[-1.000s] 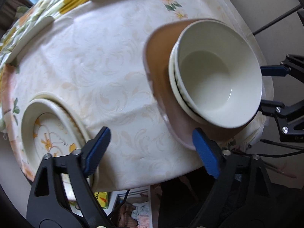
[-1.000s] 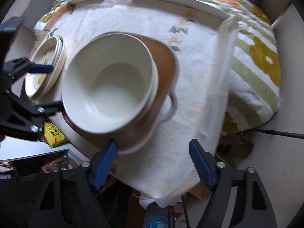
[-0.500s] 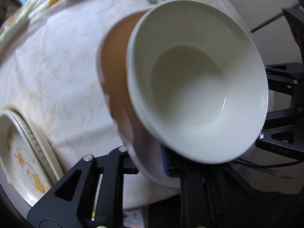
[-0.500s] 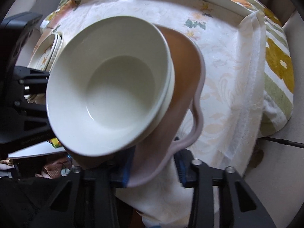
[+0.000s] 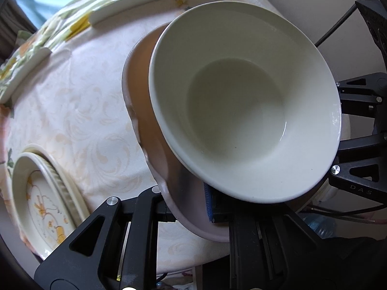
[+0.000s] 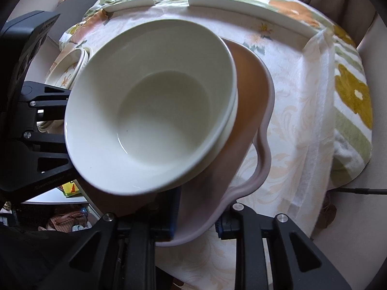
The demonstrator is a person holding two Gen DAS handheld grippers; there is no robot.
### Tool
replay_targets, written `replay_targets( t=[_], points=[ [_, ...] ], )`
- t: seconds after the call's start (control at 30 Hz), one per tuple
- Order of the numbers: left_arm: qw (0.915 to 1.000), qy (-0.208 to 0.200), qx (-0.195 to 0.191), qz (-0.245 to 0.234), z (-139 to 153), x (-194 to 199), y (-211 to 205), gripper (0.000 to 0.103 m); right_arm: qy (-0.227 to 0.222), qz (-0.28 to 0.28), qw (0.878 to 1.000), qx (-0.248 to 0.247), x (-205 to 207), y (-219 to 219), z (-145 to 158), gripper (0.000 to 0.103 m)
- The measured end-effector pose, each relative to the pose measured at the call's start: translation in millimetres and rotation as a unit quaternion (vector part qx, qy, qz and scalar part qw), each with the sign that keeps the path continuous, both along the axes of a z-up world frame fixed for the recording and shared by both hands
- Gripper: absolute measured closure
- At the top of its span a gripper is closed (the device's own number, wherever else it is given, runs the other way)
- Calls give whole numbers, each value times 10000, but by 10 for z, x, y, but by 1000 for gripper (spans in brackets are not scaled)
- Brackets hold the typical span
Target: Organize plates and bowls
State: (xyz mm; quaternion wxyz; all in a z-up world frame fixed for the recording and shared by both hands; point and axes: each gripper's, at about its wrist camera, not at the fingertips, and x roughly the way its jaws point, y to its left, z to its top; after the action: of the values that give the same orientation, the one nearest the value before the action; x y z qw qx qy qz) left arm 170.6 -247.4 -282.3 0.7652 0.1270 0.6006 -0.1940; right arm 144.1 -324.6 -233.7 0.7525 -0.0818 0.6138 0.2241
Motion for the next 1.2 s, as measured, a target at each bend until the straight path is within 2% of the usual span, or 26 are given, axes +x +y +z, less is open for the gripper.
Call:
replay_targets(
  t=[0.3,0.4,0.6,0.7,0.87,1.03,1.2],
  points=[
    [9995,-267,-16,167,624,-156,380,90,-262,253,9993,-52,-23,319,515,81],
    [9993,-312,1,192,779,-195,667,90,-316,256,9991,-114,-16,497,662,81],
    [9994,-330,70,111,957,-251,1388,90,-324,215,9992,-87,3,1210,797,81],
    [9996,-230,119,82,941,-245,1801,90,-276,187,9994,-54,21,1529,779,81],
    [9997,5,231,25,741,-189,2446,90,-88,183,9998,13,36,2111,633,81],
    [9995,193,229,73,500,-158,2818,90,37,115,9999,52,55,2526,428,81],
    [9996,221,167,36,313,-123,2990,90,51,99,9999,-67,47,2736,303,81]
  ],
)
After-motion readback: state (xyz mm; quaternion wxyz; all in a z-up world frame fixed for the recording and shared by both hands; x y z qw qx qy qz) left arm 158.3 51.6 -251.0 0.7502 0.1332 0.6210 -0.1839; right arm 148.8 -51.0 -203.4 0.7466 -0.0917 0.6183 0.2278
